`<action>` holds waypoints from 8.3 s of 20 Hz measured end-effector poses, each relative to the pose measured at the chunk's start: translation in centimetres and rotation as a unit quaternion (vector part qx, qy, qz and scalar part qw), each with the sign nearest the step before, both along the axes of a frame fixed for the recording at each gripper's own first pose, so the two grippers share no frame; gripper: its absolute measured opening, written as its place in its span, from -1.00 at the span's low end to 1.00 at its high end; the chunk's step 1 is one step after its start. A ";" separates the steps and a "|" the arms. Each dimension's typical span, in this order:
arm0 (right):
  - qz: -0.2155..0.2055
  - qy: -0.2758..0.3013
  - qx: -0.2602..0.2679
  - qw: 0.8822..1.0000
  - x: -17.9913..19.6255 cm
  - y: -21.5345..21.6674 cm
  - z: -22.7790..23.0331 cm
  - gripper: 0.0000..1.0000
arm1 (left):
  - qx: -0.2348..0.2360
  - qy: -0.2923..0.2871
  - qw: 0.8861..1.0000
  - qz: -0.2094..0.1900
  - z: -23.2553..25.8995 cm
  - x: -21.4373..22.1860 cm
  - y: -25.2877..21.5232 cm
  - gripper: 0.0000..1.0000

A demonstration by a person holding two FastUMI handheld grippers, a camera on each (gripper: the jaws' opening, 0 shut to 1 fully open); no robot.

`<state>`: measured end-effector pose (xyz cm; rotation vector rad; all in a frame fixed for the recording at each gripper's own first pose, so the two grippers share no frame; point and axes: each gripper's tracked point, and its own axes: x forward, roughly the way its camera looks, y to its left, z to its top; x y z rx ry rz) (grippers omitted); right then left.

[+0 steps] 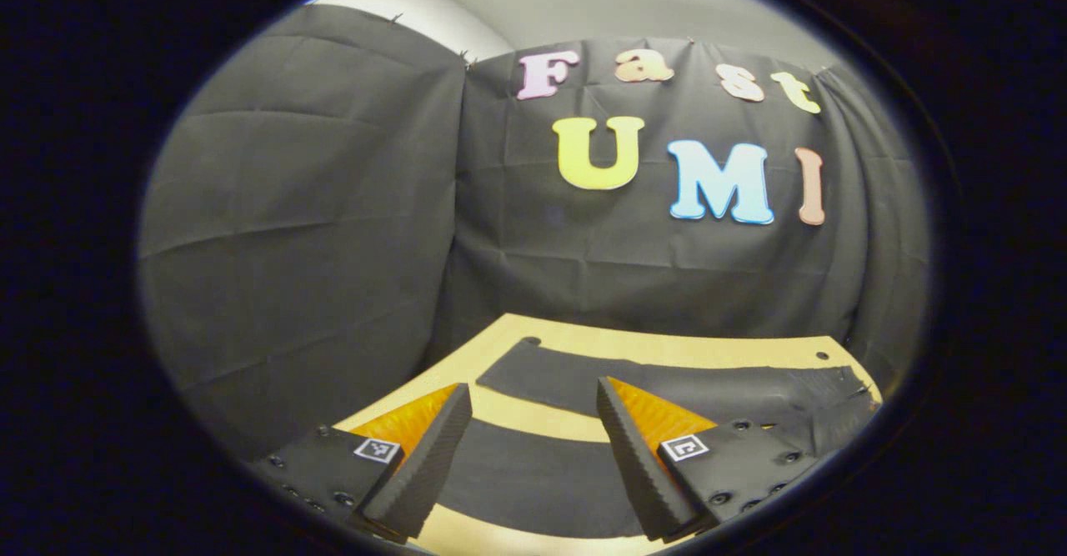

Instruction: Grasp the waist and the cuffs of the jeans and fold them to make the two legs overlap; first hold the waist and fold one-third of the jeans toward the cuffs, then hold the cuffs and fold the remaining one-third in the same direction to finish folding.

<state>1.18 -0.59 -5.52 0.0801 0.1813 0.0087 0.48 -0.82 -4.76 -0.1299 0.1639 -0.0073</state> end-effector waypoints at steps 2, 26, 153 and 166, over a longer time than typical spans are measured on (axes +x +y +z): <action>0.009 0.059 0.062 0.996 0.3 0.4 -2.9 0.89 | -0.045 0.043 0.998 0.012 -2.5 0.4 0.5 0.95; -0.083 0.405 0.378 0.828 1.4 0.9 -21.0 0.92 | -0.365 0.351 0.836 0.213 -22.5 -0.5 6.5 0.96; -0.085 0.256 0.510 0.817 16.6 -3.1 -22.3 -0.65 | -0.011 0.008 0.996 -0.089 2.3 20.2 -16.8 0.92; 0.010 0.074 0.372 0.925 11.8 -0.4 -3.4 -0.65 | -0.057 -0.003 0.986 -0.158 2.4 22.1 -16.2 0.91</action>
